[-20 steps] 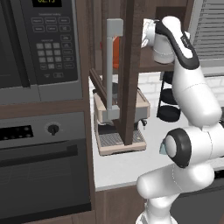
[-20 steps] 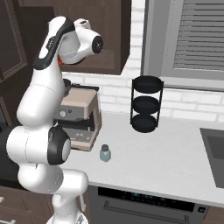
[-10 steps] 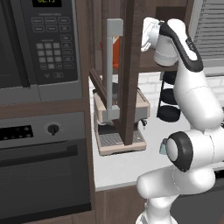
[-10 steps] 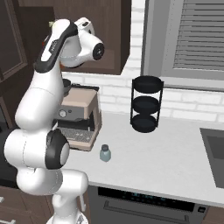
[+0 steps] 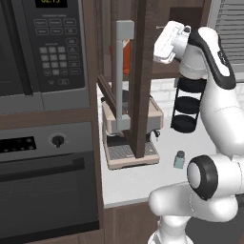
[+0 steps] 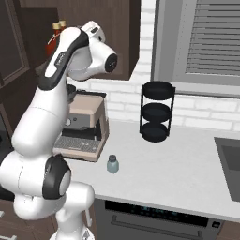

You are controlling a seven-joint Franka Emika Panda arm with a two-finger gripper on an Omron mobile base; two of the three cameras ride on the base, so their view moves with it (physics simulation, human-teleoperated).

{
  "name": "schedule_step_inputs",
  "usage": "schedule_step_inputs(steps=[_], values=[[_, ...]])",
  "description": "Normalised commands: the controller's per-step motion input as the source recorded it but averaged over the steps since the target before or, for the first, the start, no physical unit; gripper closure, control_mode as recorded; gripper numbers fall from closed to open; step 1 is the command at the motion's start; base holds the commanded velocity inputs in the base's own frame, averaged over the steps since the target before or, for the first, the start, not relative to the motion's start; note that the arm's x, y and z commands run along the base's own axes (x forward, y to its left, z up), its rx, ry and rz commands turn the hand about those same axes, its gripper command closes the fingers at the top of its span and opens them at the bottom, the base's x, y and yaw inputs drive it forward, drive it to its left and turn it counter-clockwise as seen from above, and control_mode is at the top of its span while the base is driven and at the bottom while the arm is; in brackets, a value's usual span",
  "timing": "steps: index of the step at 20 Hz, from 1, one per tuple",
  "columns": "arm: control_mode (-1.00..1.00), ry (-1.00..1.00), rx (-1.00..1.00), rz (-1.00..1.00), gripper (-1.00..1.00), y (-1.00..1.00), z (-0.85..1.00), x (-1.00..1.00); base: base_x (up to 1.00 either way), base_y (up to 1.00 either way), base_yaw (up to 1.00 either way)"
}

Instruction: Put the shaker and condiment bottle from the counter next to their counterparts in the cabinet.

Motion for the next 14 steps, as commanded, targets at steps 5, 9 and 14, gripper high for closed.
schedule_step_inputs(steps=[5, 9, 14], values=[[-1.00, 0.00, -0.23, 0.00, -1.00, -0.07, -0.03, -0.77, 0.00, 0.00, 0.00], [-1.00, 0.01, -0.25, 0.00, -1.00, -0.29, -0.05, -0.93, 0.00, 0.00, 0.00], [-1.00, 0.05, -0.21, -0.08, -1.00, -0.56, -0.17, -0.78, 0.00, 0.00, 0.00]])
